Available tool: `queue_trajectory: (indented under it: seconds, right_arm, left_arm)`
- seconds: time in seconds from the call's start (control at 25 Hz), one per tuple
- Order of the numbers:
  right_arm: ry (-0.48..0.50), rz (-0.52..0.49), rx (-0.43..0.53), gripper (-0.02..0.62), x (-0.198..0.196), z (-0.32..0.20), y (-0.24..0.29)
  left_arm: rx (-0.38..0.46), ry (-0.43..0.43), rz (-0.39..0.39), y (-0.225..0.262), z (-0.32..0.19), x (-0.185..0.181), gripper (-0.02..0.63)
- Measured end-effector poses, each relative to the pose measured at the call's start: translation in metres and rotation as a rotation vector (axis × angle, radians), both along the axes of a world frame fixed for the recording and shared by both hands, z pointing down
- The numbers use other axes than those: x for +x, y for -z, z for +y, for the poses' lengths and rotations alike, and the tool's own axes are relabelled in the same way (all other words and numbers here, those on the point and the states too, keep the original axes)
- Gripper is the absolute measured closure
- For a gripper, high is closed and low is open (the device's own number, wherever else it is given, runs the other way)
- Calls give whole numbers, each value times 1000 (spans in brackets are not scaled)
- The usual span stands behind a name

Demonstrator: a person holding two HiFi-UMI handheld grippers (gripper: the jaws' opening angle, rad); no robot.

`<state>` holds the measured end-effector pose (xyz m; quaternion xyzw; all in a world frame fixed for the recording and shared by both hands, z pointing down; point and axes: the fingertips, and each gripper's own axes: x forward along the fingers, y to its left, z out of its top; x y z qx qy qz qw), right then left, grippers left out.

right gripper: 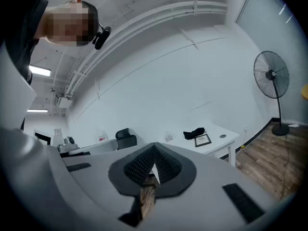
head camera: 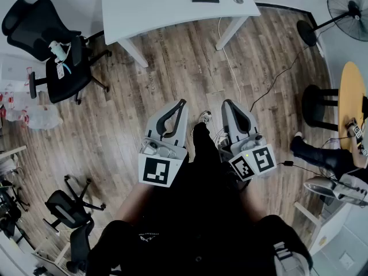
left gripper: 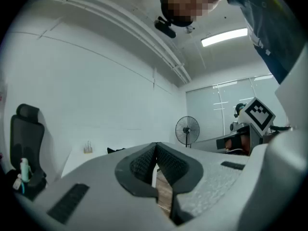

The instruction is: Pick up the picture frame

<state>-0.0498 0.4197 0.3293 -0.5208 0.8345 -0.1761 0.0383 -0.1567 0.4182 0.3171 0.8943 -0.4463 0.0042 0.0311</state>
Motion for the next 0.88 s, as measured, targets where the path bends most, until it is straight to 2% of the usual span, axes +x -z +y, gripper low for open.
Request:
queue_trajectory:
  seconds: [0.12,0.2,0.32,0.44,0.64,0.88]
  right_arm:
    - [-3,14,37,597,-36,37,11]
    - [2,34,68,597,-48,58,23]
    - [10,52,79,597,-49,77,34]
    - [23,54,61,597,-46,93,32]
    - [16,91,34,597,-22,105,19]
    - [-3,103,55,597,20,102,23]
  left_arm:
    - [-31,44,79,4,31,-36,598]
    - [-1,52,92,16,50,-50,598]
    - [49,72,107,34,67,-58,598]
    - [47,94,112,34,81,-59,598]
    - [-19,78,103,11,86,-30,598]
    - [34,26,75,30,88,23,598]
